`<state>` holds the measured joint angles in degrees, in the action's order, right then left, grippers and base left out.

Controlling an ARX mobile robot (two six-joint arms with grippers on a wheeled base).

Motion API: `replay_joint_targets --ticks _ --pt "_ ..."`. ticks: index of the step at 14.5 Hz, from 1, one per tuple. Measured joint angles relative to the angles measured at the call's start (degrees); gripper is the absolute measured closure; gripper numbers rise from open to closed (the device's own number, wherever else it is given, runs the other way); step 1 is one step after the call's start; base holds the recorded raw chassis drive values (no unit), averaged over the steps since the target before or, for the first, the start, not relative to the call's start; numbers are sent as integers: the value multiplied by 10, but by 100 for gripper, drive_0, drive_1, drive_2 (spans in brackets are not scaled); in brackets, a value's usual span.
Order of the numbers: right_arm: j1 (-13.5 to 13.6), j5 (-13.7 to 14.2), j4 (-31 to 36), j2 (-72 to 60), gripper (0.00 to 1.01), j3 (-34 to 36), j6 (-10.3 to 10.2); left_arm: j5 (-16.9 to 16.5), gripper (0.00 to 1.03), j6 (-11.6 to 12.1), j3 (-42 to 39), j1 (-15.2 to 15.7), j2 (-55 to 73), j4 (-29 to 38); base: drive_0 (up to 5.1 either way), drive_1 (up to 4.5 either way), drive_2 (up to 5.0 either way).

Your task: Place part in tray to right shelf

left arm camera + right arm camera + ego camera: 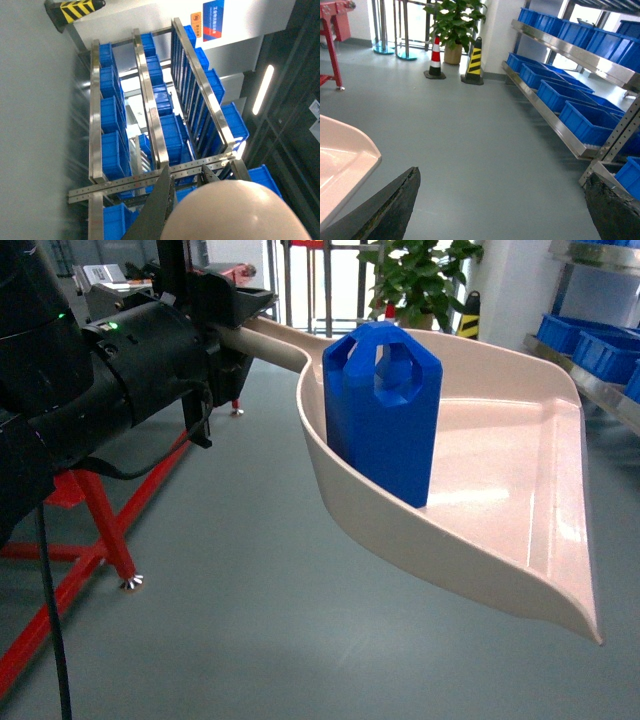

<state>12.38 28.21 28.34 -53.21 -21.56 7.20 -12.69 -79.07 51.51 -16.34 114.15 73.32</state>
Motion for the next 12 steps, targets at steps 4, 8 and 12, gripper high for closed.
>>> replay_joint_targets --ticks 4,8,12 --pt "0 -1 1 0 3 0 0 0 91 0 0 0 0 1 7 440 -427" --pt "0 -1 3 0 3 0 0 0 91 0 0 0 0 2 2 435 -432" --pt "0 -1 3 0 3 0 0 0 91 0 0 0 0 0 -3 429 -435"
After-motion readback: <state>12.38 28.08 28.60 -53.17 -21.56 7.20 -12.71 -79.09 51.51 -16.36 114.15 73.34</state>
